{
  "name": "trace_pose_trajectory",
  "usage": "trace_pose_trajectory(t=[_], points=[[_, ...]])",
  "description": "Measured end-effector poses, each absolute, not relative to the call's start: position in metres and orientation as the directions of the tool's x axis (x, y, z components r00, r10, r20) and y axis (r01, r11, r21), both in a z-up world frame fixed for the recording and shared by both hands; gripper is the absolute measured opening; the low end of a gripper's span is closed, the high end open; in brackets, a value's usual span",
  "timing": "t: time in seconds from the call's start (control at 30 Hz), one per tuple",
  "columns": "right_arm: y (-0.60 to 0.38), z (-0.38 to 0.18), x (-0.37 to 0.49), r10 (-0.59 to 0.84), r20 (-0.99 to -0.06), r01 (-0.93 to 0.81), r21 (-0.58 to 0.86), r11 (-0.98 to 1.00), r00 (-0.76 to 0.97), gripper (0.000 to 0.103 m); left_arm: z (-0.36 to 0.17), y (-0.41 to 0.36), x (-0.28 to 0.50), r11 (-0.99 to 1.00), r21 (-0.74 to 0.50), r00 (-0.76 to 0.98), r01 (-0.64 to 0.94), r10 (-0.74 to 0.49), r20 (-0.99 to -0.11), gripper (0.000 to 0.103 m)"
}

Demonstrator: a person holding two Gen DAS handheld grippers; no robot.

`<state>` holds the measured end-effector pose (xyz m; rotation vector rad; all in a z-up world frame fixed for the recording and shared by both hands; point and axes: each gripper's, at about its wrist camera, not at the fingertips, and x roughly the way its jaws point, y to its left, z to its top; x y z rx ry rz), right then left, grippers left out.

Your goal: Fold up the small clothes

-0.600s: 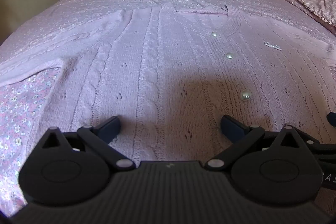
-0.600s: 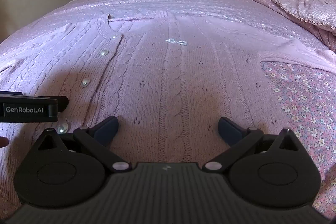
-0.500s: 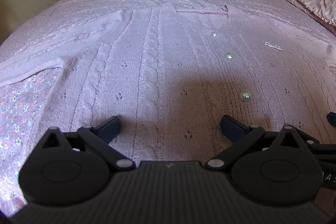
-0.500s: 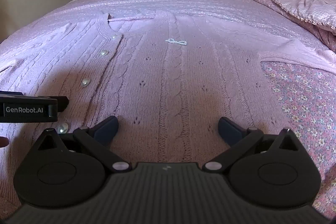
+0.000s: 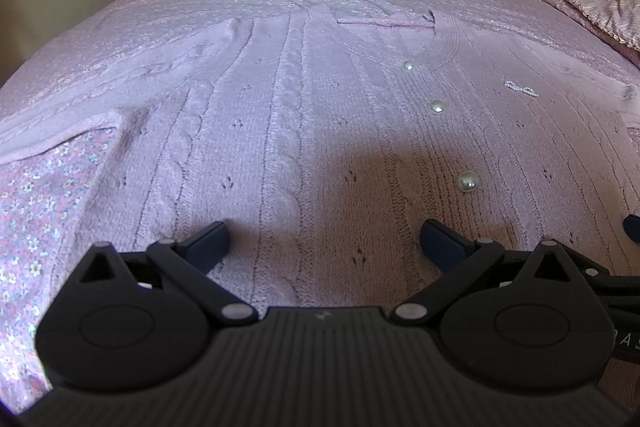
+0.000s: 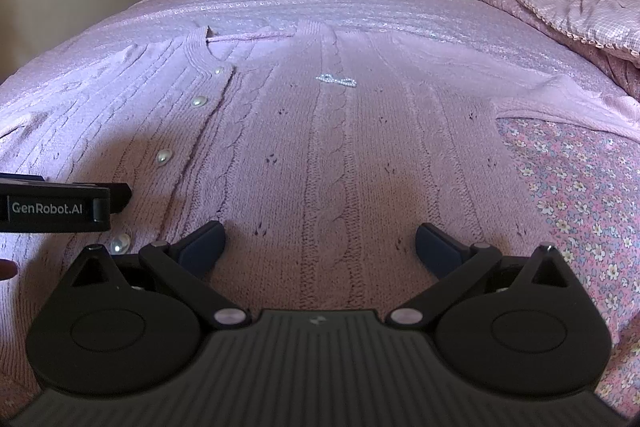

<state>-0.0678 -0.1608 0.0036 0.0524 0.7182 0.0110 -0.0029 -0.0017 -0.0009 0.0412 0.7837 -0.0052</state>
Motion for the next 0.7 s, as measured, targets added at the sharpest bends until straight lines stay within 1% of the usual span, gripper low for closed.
trace_pose_trajectory(t=[0.43, 0.63, 0.7], points=[[-0.1605, 0.0040, -0.0688, 0.025, -0.640, 0.005, 0.045, 0.999, 0.768, 0.103, -0.0009, -0.0008, -0.0030, 0.999, 0.035, 0.709, 0.021, 0.010, -0.705, 0.103], [-0.1610, 0.0059, -0.0684, 0.026, -0.647, 0.007, 0.048, 0.999, 0.762, 0.103, -0.0008, -0.0006, -0.0030, 0.999, 0.035, 0.708, 0.020, 0.011, -0.706, 0.103], [-0.1616, 0.0064, -0.0670, 0.031, -0.663, 0.004, 0.051, 0.999, 0.748, 0.103, -0.0002, -0.0004, -0.0026, 0.999, 0.035, 0.705, 0.020, 0.011, -0.709, 0.103]])
